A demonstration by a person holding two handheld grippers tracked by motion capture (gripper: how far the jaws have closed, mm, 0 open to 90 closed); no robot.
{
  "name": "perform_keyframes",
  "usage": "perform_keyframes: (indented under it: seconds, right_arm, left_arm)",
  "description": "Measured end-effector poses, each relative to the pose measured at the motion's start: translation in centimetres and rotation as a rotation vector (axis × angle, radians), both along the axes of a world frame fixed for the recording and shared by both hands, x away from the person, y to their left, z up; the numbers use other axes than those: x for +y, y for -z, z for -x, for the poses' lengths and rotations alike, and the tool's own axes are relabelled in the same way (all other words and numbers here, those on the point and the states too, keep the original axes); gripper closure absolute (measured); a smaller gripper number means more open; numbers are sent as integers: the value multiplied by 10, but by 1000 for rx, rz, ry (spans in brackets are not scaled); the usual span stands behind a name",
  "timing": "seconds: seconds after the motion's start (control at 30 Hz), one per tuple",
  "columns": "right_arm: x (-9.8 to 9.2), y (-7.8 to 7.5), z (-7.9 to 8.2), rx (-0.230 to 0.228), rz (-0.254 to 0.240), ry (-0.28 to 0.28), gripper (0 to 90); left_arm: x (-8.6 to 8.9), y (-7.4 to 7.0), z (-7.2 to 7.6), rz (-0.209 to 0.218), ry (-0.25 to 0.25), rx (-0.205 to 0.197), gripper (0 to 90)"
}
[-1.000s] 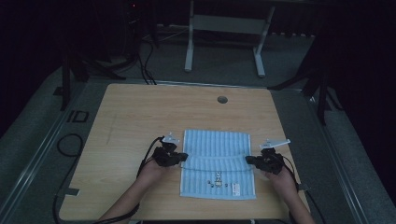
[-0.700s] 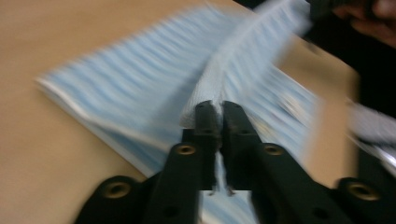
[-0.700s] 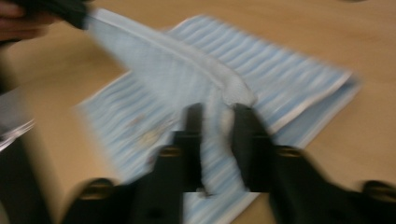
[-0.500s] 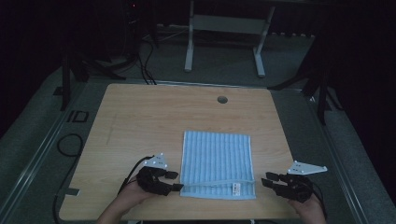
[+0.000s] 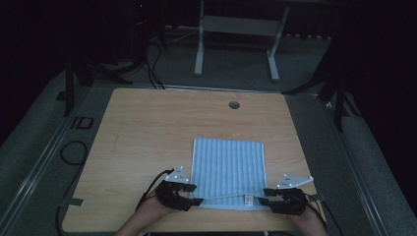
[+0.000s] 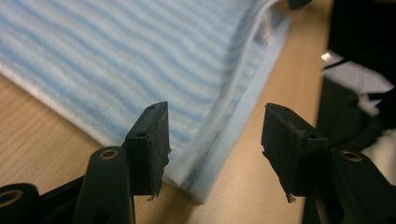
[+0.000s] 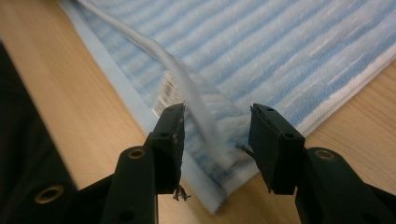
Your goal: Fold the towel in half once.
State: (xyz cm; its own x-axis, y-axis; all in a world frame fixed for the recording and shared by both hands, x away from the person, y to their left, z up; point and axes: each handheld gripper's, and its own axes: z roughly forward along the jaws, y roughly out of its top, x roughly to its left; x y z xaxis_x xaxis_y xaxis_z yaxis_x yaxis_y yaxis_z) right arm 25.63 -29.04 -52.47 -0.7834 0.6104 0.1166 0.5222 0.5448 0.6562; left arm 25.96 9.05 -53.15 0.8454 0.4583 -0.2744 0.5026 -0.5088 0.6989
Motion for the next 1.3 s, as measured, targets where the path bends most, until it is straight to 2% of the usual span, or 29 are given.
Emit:
perform_keyframes:
  seconds: [0.03, 0.07, 0.13, 0.17, 0.2, 0.23, 0.3, 0.33, 0.37, 0.43, 0.5, 0.53, 0.57, 0.6, 0.7, 0.73, 0.77, 0.83, 0.87, 0.93, 0.97, 1.0, 1.03, 1.07, 1.1, 1.13, 1.2, 1.27, 1.3]
  right_arm:
    - [1, 1, -2, 1, 7, 3, 548]
    - [2, 3, -5, 9, 13, 9, 589]
    - [5, 5, -10, -2, 36, 15, 661]
    - [6, 5, -13, 1, 46, 17, 783]
    - [6, 4, -15, -1, 48, 15, 842]
    - [7, 3, -16, -7, 50, 22, 869]
    - [9, 0, -19, -10, 50, 16, 879]
    - [9, -3, -19, -13, 50, 13, 881]
    - [9, -5, -20, -22, 46, 10, 882]
    - [8, -12, -22, -30, 21, 10, 882]
    - [6, -20, -22, -49, 7, 15, 882]
    - [4, -25, -22, -59, -5, 16, 882]
    - [3, -30, -20, -64, -17, 17, 882]
    - [0, -36, -19, -69, -31, 12, 882]
    - [-2, -39, -17, -73, -40, 10, 882]
    - [-8, -46, -8, -69, -72, -2, 881]
    - [-9, -46, -5, -70, -73, -7, 881]
    - [-12, -44, 0, -65, -76, -8, 881]
    - [-16, -38, 9, -43, -72, -17, 880]
    - [-21, -31, 15, -19, -78, -10, 874]
    - [-23, -27, 17, -6, -83, -10, 861]
    - [-26, -21, 21, 34, -91, -14, 799]
    - [-28, -19, 22, 37, -92, -9, 788]
    - [-32, -15, 24, 41, -96, 6, 753]
    - [-34, -13, 24, 55, -104, 8, 707]
    - [-37, -12, 24, 64, -104, 13, 691]
    - [-41, -12, 25, 56, -101, 35, 660]
    - [-43, -12, 25, 53, -103, 44, 659]
    - [-44, -12, 24, 53, -101, 48, 647]
  left_arm:
    - [-2, 2, -1, -19, 0, -1, 418]
    - [-5, 5, -2, -45, -1, -5, 420]
    - [-8, 7, -3, -60, 3, -8, 436]
    - [-9, 8, -3, -67, 7, -13, 458]
    - [-10, 8, -3, -73, 14, -18, 525]
    - [-12, 8, -3, -82, 15, -30, 541]
    - [-14, 8, -3, -90, 20, -58, 710]
    - [-14, 7, -4, -84, 17, -60, 757]
    - [-14, 5, -4, -69, 17, -59, 875]
    - [-14, 0, -7, -63, 1, -66, 882]
    - [-11, -7, -8, -31, -2, -81, 884]
    - [-10, -12, -8, -12, 4, -77, 884]
    - [-8, -17, -6, -5, -2, -107, 883]
    - [-7, -20, -5, 2, 1, -106, 884]
    - [-7, -24, -2, 0, 17, -119, 884]
    - [-10, -25, 2, -7, 53, -109, 884]
    - [-12, -24, 6, -14, 52, -122, 884]
    - [-13, -23, 8, -10, 67, -106, 883]
    - [-16, -20, 12, -30, 77, -112, 882]
    - [-16, -18, 13, -13, 103, -75, 881]
    - [-16, -18, 13, -13, 103, -75, 878]
    - [-17, -15, 15, -14, 123, -44, 831]
    - [-17, -15, 15, -14, 123, -44, 753]
    - [-17, -14, 15, -10, 143, -12, 663]
    - [-17, -14, 17, -21, 126, -40, 645]
    - [-17, -15, 18, -29, 120, -36, 596]
    - [-16, -17, 18, -34, 92, -58, 552]
    - [-14, -17, 17, -35, 78, -47, 518]
    - [-13, -16, 16, -42, 64, -56, 495]
